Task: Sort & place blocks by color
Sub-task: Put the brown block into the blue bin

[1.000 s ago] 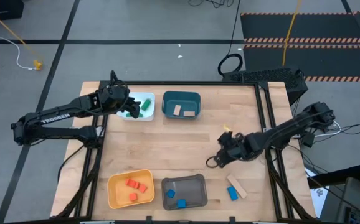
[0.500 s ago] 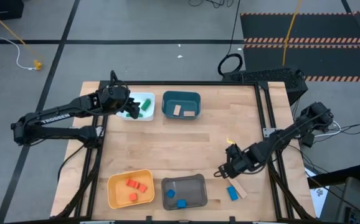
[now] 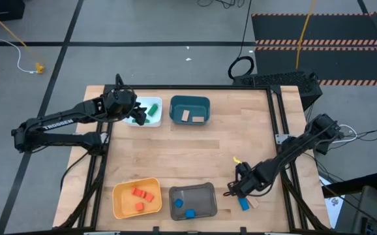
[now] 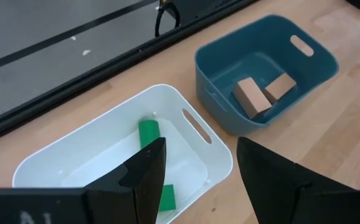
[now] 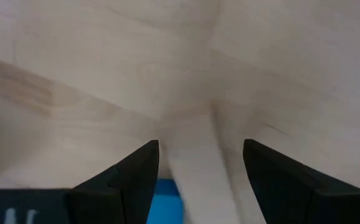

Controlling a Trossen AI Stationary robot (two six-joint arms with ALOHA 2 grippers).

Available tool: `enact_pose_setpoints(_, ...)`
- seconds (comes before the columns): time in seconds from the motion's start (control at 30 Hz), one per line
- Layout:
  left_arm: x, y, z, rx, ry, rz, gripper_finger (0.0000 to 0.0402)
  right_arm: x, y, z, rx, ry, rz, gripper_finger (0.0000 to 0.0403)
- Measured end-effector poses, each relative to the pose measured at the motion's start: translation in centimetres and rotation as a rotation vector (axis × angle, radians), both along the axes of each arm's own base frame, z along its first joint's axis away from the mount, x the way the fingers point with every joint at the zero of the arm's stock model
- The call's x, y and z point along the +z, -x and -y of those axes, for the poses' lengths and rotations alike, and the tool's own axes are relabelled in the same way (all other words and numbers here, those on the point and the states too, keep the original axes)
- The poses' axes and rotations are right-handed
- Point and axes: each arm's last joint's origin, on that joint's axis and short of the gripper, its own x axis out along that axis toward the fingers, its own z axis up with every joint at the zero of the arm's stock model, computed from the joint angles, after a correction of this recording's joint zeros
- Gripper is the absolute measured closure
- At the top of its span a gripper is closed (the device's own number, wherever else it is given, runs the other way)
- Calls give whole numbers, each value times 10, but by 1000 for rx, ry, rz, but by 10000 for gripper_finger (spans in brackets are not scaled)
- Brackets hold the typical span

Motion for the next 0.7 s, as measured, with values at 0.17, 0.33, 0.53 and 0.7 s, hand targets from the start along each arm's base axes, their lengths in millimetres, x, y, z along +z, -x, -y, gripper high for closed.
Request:
enact_pose_setpoints(0.17,0,0,0,1,0,2,204,-9,-2,-2,40,20,-29,179)
enact_pose_setpoints(0.33,0,0,0,2,1,4,204,-19,-3,-3,99,47,-59,188)
enact_pose_setpoints(0.53,0,0,0,5,3,7,204,-27,1,0,142,101,-125,260)
enact_pose_setpoints(0.7,0,0,0,13,10,13,204,-25,4,4,152,152,-140,290)
